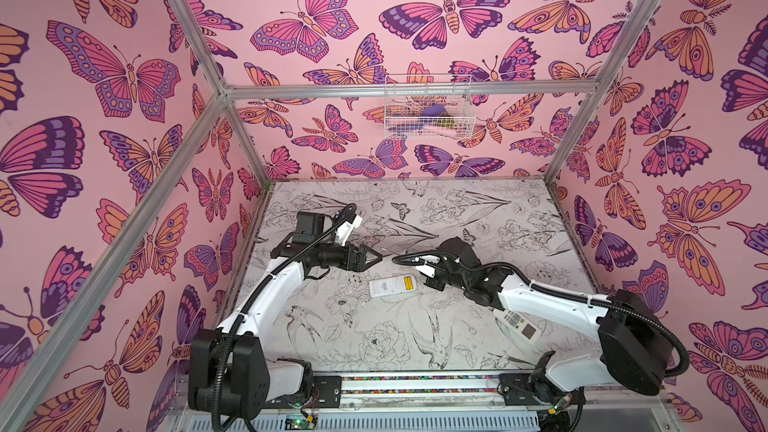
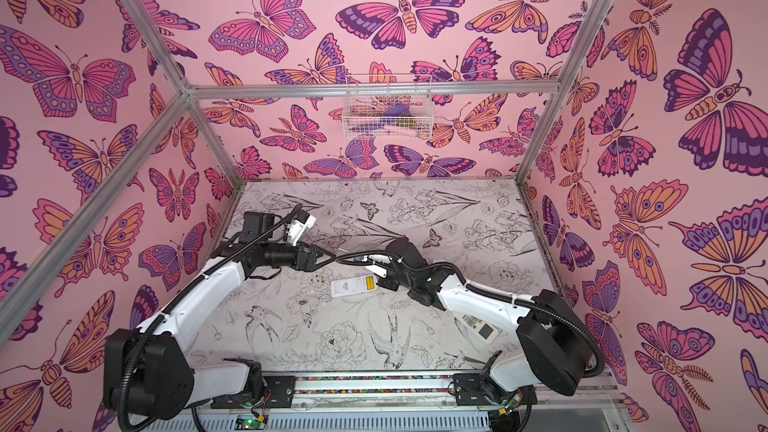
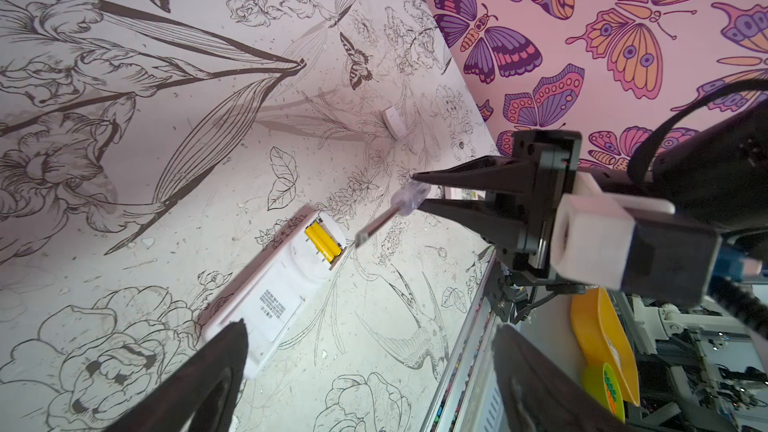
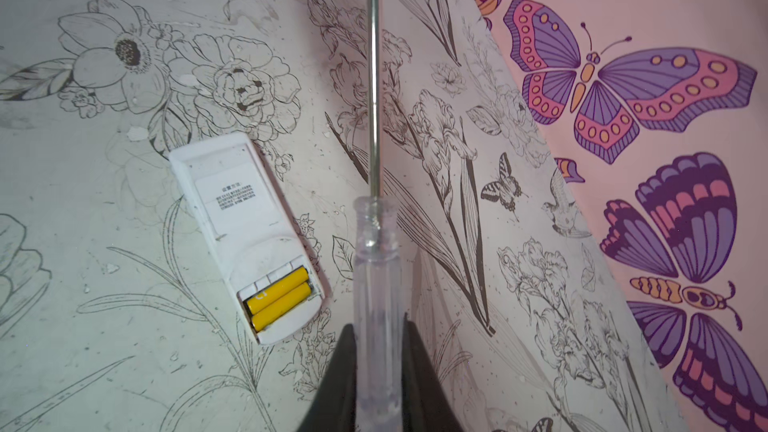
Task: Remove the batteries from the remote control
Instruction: 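Lift the screwdriver with the right gripper and bring its tip toward the batteries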
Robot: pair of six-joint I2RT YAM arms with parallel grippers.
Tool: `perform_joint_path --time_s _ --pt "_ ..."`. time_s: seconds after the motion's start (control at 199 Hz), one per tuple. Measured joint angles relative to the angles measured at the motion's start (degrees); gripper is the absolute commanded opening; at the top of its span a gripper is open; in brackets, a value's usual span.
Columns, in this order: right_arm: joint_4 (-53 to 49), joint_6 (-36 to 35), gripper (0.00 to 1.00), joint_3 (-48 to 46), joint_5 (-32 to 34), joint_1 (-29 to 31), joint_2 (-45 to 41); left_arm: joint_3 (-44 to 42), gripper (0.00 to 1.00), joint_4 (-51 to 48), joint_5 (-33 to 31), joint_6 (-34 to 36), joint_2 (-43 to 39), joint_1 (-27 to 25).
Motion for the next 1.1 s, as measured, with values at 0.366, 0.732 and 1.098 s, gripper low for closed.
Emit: perform_joint_path --time_s 0.366,0.732,1.098 --pt "2.8 -3.5 0.00 0.1 1.3 4.7 1.9 -2.4 0.68 2.5 0.1 -1.1 0.5 -0.4" --pt "3.5 -3.5 0.00 0.7 2.8 5.9 3.1 -3.7 0.39 4.0 0.2 -1.5 0.6 -1.4" --pt "4.6 -3.5 0.00 0.8 4.0 6.3 3.3 -4.3 0.08 4.1 0.2 -1.0 0.6 -1.6"
